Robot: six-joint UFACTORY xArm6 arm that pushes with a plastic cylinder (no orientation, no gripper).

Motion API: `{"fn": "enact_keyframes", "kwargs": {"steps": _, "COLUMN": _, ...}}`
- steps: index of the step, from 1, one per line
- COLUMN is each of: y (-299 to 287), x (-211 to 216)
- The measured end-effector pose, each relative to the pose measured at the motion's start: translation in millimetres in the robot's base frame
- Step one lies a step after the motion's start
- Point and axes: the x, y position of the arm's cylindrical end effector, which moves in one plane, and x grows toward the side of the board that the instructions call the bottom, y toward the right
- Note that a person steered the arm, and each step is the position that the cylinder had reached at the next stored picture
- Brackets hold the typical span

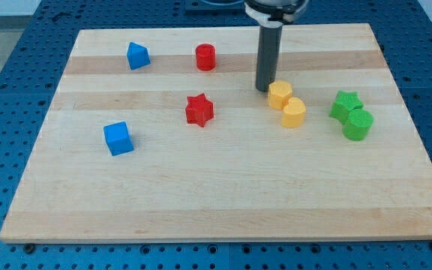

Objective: Slide the red circle to the red star

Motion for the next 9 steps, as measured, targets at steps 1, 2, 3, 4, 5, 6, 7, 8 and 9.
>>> {"fn": "enact_keyframes", "kwargs": {"steps": 1, "y": 17.2, "x": 2.7}}
{"fn": "enact_keyframes", "kwargs": {"steps": 2, "y": 22.4, "x": 6.3}}
{"fn": "enact_keyframes", "kwargs": {"steps": 3, "y": 22.7, "x": 6.1}}
{"fn": "enact_keyframes", "kwargs": {"steps": 4, "y": 18.8, "x": -23.5}}
{"fn": "enact_keyframes", "kwargs": {"steps": 5, "y": 2.4, "x": -45.3}}
{"fn": "enact_keyframes", "kwargs": {"steps": 6, "y": -12.9, "x": -60.6}}
{"fn": "enact_keyframes", "kwargs": {"steps": 7, "y": -30.0, "x": -73.2}}
{"fn": "enact_keyframes", "kwargs": {"steps": 8, "y": -46.1, "x": -126.7}}
{"fn": "enact_keyframes", "kwargs": {"steps": 9, "y": -53.3, "x": -137.1}}
